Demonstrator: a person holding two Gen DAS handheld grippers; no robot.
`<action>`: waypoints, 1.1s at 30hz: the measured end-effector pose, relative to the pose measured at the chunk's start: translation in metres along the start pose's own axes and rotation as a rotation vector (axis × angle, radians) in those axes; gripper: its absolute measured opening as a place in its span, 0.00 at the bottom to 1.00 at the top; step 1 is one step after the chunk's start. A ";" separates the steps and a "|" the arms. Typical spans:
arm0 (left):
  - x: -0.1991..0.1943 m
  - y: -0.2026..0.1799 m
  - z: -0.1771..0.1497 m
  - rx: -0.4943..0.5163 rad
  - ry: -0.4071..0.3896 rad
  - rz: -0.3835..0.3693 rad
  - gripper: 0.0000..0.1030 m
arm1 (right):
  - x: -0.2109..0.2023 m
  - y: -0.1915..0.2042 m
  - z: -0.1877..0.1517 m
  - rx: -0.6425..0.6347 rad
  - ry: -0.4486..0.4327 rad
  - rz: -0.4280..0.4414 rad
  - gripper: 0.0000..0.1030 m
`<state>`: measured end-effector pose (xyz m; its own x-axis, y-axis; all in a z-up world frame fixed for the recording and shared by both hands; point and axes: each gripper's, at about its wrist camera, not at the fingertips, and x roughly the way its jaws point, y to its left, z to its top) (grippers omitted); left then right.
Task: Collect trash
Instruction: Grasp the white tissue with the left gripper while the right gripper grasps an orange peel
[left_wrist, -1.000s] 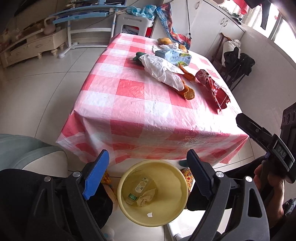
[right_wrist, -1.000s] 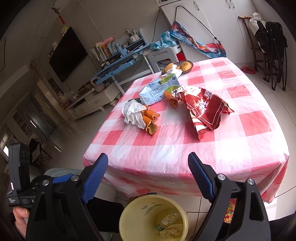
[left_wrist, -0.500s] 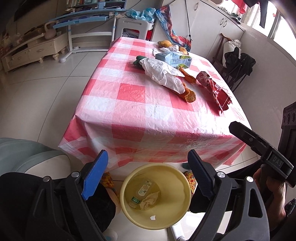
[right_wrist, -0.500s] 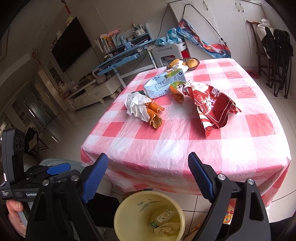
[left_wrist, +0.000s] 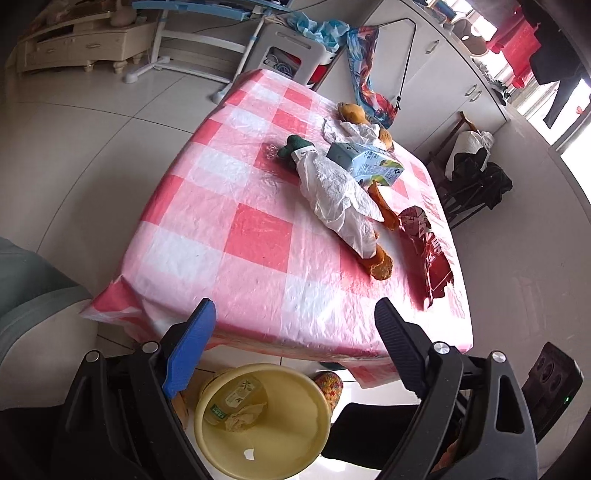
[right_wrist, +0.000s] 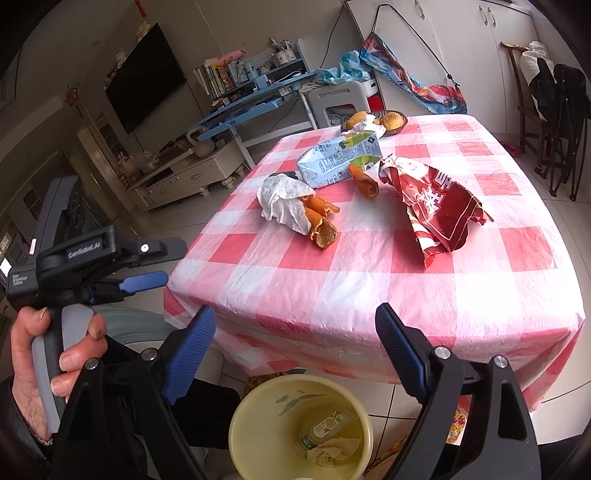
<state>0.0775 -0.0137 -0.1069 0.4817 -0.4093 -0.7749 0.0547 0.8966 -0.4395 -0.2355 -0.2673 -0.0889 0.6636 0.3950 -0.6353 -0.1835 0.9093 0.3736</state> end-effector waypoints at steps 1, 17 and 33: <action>0.005 -0.003 0.006 0.002 0.000 -0.008 0.82 | 0.001 -0.001 -0.001 0.006 0.006 0.003 0.82; 0.119 -0.033 0.086 -0.046 0.064 0.042 0.81 | 0.023 0.001 -0.006 0.013 0.080 0.041 0.82; 0.107 -0.020 0.094 0.265 0.242 0.183 0.20 | 0.076 0.006 0.050 -0.064 0.109 -0.007 0.74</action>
<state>0.2098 -0.0597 -0.1379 0.2859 -0.2387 -0.9281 0.2258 0.9580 -0.1769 -0.1501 -0.2386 -0.1011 0.5829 0.3970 -0.7090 -0.2269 0.9173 0.3271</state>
